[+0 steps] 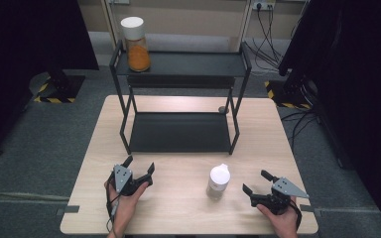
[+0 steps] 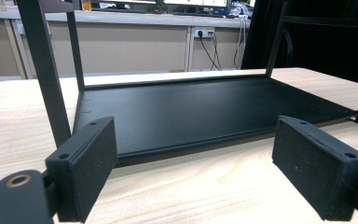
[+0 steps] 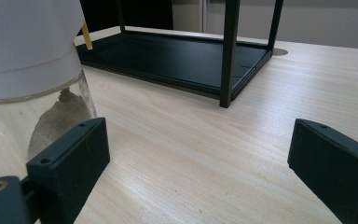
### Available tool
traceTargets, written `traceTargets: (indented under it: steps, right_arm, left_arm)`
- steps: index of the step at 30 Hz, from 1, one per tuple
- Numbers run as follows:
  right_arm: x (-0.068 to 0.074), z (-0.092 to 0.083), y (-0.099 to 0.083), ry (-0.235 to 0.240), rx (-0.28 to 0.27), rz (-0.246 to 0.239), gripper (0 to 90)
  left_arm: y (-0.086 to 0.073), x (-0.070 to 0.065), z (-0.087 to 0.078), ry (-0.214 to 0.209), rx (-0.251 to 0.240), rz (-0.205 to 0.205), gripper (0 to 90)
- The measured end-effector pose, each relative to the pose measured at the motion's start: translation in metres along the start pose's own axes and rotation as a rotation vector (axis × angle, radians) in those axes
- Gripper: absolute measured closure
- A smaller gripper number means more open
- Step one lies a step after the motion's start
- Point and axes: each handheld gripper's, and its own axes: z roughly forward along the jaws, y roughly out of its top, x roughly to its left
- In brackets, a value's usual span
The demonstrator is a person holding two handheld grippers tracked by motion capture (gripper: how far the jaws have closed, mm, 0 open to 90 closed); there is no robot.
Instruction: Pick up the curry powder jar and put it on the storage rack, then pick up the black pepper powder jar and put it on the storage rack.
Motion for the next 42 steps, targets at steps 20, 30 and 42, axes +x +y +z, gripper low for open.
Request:
traceTargets:
  steps: [20, 30, 42]
  right_arm:
    - [0.013, 0.003, 0.012, 0.202, -0.065, -0.042, 3.2]
    - [0.020, 0.020, 0.024, 0.245, -0.047, -0.068, 6.1]
    - [0.024, 0.046, 0.029, 0.300, 0.022, -0.114, 15.7]
  left_arm:
    - [0.000, 0.001, 0.000, -0.007, 0.000, 0.001, 13.4]
    - [0.000, 0.001, 0.000, -0.007, 0.002, 0.002, 13.4]
    - [-0.001, 0.001, 0.000, -0.009, -0.007, 0.008, 13.6]
